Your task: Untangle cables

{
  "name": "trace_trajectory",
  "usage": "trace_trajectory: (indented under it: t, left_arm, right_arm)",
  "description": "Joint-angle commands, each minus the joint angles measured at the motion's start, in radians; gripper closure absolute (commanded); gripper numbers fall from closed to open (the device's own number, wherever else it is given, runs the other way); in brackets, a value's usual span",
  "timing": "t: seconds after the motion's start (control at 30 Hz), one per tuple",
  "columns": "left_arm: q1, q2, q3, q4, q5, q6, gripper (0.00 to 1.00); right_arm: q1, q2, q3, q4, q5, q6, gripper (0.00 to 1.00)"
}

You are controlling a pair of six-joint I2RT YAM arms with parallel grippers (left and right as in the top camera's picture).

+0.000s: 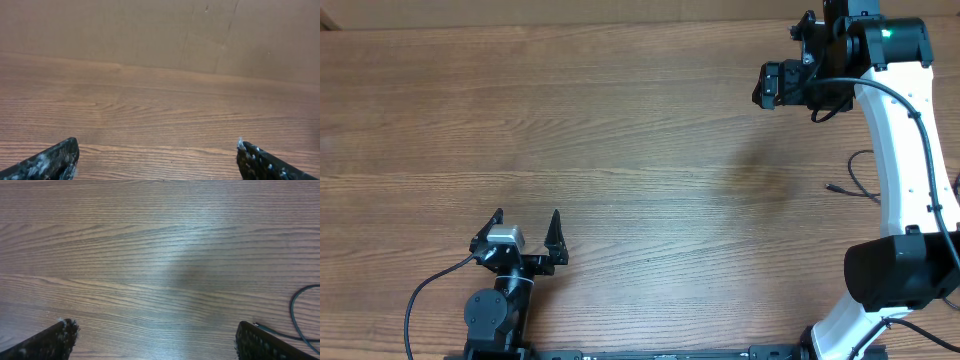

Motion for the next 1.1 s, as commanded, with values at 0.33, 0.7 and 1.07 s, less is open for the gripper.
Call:
trace_trajectory:
  t: [0.33,0.7,1.07]
  left_arm:
    - [0.006,-0.011,-0.002,-0.002,0.007,-0.01,0.0]
    - [0.006,-0.011,-0.002,-0.002,0.007,-0.01,0.0]
    - [0.006,-0.011,-0.002,-0.002,0.008,-0.01,0.0]
  right_arm:
    - [0.0,-0.296,0.002,0.346,0.061,0.006,0.0]
    - [-0.001,-0.553,-0.382,0.864,-0.002,0.006,0.0]
    - [-0.003,-0.892,-1.054,1.487,0.009,0.014,0.0]
